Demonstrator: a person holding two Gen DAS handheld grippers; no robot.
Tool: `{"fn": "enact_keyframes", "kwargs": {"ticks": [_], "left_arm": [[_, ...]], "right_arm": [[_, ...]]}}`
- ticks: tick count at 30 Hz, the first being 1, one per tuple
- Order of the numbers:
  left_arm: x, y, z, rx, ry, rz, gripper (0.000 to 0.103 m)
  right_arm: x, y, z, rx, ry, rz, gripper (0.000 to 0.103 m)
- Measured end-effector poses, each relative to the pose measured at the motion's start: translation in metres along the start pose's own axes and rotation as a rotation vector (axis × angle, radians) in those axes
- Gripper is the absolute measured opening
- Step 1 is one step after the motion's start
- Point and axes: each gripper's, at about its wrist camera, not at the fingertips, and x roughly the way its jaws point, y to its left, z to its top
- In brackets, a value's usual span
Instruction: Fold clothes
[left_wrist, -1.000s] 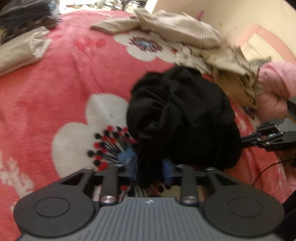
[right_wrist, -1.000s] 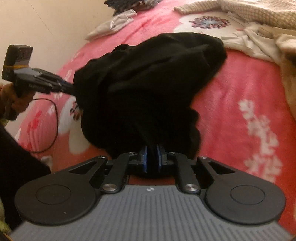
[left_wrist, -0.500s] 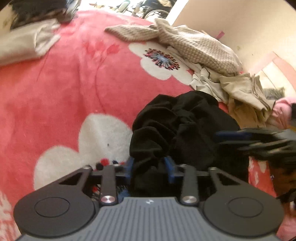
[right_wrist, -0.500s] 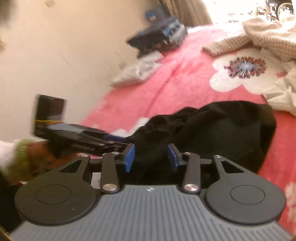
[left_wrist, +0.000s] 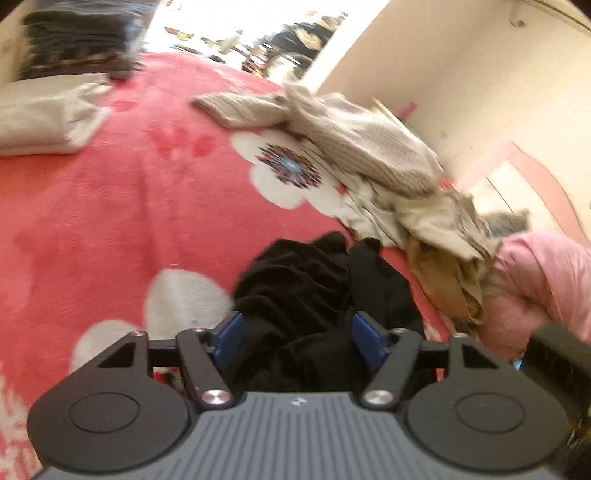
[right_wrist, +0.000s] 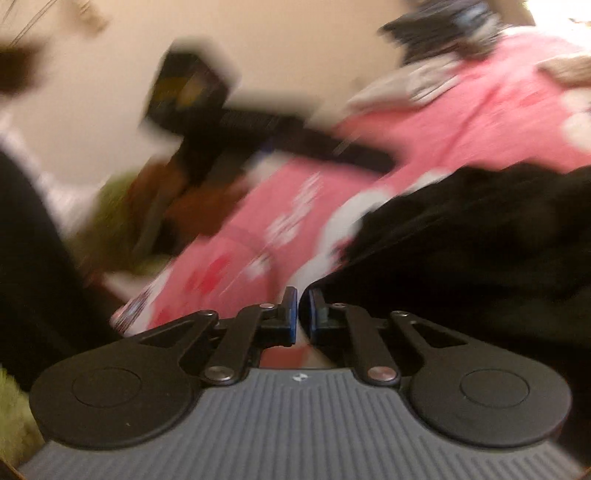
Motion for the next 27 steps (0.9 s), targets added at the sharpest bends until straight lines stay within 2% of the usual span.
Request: {"fn": "enact_keyframes", "kwargs": {"ticks": [5,7,9,10,12,14,15,16,17,18,19,21,22,23,24,25,26,27], "left_arm": [[0.023,-0.013,-0.006,0.074,0.019,0.063,0.07],[0.027,-0.013,-0.009,0.091,0.01,0.095,0.07],[0.029,-0.01,-0.009,0.094,-0.004,0.117,0.07],[0.029,-0.009,-0.008,0.094,-0.012,0.132,0.07],[0.032,-0.006,-0.004,0.095,-0.027,0.16,0.07],[0.038,-0.002,0.001,0.1,-0.031,0.186,0.07],[0.042,-0.001,0.003,0.105,-0.031,0.201,0.07],[0.048,0.001,0.006,0.113,-0.028,0.22,0.07],[0.054,0.001,0.008,0.119,-0.025,0.233,0.069],[0.061,0.002,0.01,0.123,-0.021,0.241,0.068],[0.067,0.002,0.012,0.126,-0.017,0.249,0.066],[0.078,0.002,0.014,0.122,-0.005,0.248,0.058],[0.083,0.002,0.014,0.117,0.001,0.246,0.047],[0.088,0.002,0.014,0.113,0.008,0.243,0.039],[0.092,0.002,0.014,0.1,0.013,0.238,0.023],[0.093,0.002,0.013,0.08,0.017,0.232,0.016],[0.089,0.001,0.014,0.064,0.004,0.225,0.014],[0.08,-0.001,0.017,0.051,-0.024,0.219,0.011]], "right_arm": [[0.018,0.03,-0.033,-0.017,0.161,0.207,0.002],[0.015,0.045,-0.048,-0.057,0.237,0.232,0.002],[0.011,0.049,-0.054,-0.102,0.295,0.189,0.004],[0.004,0.044,-0.05,-0.102,0.283,0.152,0.005],[-0.023,0.029,-0.038,-0.062,0.204,0.066,0.006],[-0.058,0.003,-0.017,0.023,0.055,-0.016,0.007],[-0.074,-0.011,-0.007,0.075,-0.03,-0.067,0.011],[-0.086,-0.025,0.003,0.127,-0.105,-0.127,0.025],[-0.098,-0.039,0.013,0.179,-0.18,-0.187,0.034],[-0.107,-0.052,0.022,0.225,-0.239,-0.26,0.051],[-0.109,-0.063,0.029,0.259,-0.269,-0.357,0.06],[-0.112,-0.086,0.043,0.333,-0.324,-0.537,0.06],[-0.111,-0.1,0.046,0.384,-0.342,-0.593,0.063],[-0.106,-0.113,0.049,0.439,-0.355,-0.64,0.063],[-0.098,-0.127,0.048,0.502,-0.353,-0.657,0.063],[-0.09,-0.141,0.045,0.566,-0.339,-0.644,0.062],[-0.081,-0.153,0.041,0.619,-0.318,-0.604,0.057],[-0.076,-0.161,0.036,0.656,-0.304,-0.558,0.028]]}}
